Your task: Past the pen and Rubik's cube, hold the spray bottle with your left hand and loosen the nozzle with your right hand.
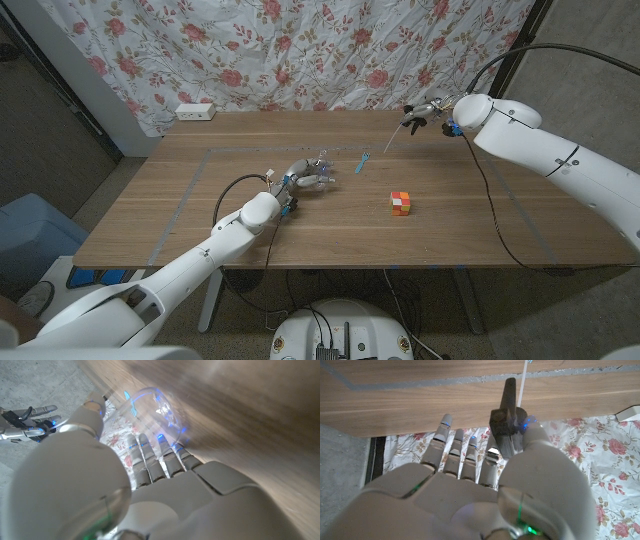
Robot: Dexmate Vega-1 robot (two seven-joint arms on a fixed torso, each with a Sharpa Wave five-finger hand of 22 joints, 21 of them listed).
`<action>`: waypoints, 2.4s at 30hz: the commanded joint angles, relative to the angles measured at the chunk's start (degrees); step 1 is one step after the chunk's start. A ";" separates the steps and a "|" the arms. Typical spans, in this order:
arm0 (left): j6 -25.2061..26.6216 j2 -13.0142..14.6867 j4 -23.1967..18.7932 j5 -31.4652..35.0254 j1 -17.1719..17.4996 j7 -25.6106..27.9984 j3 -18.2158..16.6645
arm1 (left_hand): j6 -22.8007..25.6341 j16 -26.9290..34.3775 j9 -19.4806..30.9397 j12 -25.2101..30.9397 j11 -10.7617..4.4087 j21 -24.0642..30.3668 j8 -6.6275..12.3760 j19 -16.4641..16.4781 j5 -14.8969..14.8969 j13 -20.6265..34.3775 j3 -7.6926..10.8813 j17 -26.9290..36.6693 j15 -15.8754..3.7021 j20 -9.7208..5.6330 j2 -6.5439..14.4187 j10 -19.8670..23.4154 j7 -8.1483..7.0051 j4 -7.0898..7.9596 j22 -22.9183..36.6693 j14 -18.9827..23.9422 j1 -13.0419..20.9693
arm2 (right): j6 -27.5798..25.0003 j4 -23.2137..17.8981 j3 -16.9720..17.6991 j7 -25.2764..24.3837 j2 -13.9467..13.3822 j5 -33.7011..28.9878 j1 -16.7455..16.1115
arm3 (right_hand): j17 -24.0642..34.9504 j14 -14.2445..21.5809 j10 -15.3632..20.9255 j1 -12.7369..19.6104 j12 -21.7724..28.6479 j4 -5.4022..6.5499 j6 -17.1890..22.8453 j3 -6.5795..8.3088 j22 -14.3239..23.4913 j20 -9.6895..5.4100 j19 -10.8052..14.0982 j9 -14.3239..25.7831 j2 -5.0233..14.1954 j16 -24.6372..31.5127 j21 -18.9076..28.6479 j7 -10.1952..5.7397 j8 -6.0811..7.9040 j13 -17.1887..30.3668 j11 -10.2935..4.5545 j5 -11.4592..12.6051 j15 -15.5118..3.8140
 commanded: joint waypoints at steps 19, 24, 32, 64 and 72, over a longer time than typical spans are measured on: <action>0.34 1.11 0.14 -1.36 -0.31 -3.14 0.20 | -4.89 0.07 0.21 -0.25 -0.05 0.13 -7.32 -0.13 0.15 -2.81 -1.47 0.19 -5.97 0.00 0.75 -5.62 -4.33 0.02 0.20 -5.25 -2.80 | 0.43 2.12 -0.64 0.96 1.51 0.40 0.57 | 0.25 0.32 0.42 0.65 0.19 -0.03 3.67 -0.22 0.15 -0.31 0.36 0.19 0.21 0.13 0.10 -3.57 0.61 0.14 -0.21 0.35 -0.51; 0.35 1.29 0.16 -1.70 -0.52 -3.97 0.20 | -8.18 0.01 0.21 -0.39 0.13 0.01 -9.89 -0.95 0.15 -3.10 -1.75 0.21 -5.84 0.06 0.38 -7.98 -4.31 0.17 0.21 -7.10 -2.52 | 0.61 2.19 -0.54 0.76 1.59 0.53 0.42 | 0.27 0.30 0.48 0.66 0.19 -0.04 3.69 -0.23 0.15 -0.33 0.32 0.17 0.21 0.13 0.08 -3.61 0.63 0.15 -0.27 0.36 -0.49; 0.94 1.92 -0.41 -1.83 -0.63 -5.01 0.30 | -10.39 -0.08 0.22 -0.54 0.83 -0.02 -11.72 -1.65 -0.02 -3.27 -2.13 0.22 -5.20 -0.62 0.04 -11.35 -2.23 0.27 0.19 -9.84 -2.32 | 1.08 2.25 -0.41 0.55 1.45 0.65 0.21 | 0.31 0.31 0.39 0.69 0.13 -0.04 3.74 -0.25 0.16 -0.26 0.37 0.15 0.24 0.15 0.08 -3.62 0.68 0.16 -0.21 0.39 -0.56; 1.05 4.50 -3.86 -3.17 0.89 -5.55 -1.58 | -27.51 -0.07 0.12 -0.76 4.08 -0.74 -12.87 -12.81 -1.72 -3.73 -5.79 0.39 -0.64 -5.03 -3.05 -30.29 1.15 1.13 0.21 -26.58 -4.96 | 0.37 1.96 -0.33 -0.10 1.67 1.20 -0.08 | 0.45 0.25 0.44 0.83 0.05 -0.04 3.58 -0.36 0.16 -0.33 0.26 0.18 0.30 0.17 0.02 -3.70 0.82 0.20 -0.24 0.52 -0.51; -0.26 4.68 -3.96 -3.80 0.69 -6.46 -2.05 | -31.05 -0.18 0.05 -0.98 4.46 -0.56 -13.18 -15.69 -1.65 -3.83 -6.62 0.39 0.06 -6.34 -3.11 -34.14 2.63 1.39 0.20 -29.72 -6.54 | 0.05 1.97 -0.36 -0.27 1.70 1.29 0.00 | 0.47 0.22 0.40 0.81 0.01 -0.03 3.69 -0.42 0.16 -0.28 0.16 0.14 0.28 0.15 -0.01 -3.65 0.89 0.21 -0.34 0.54 -0.47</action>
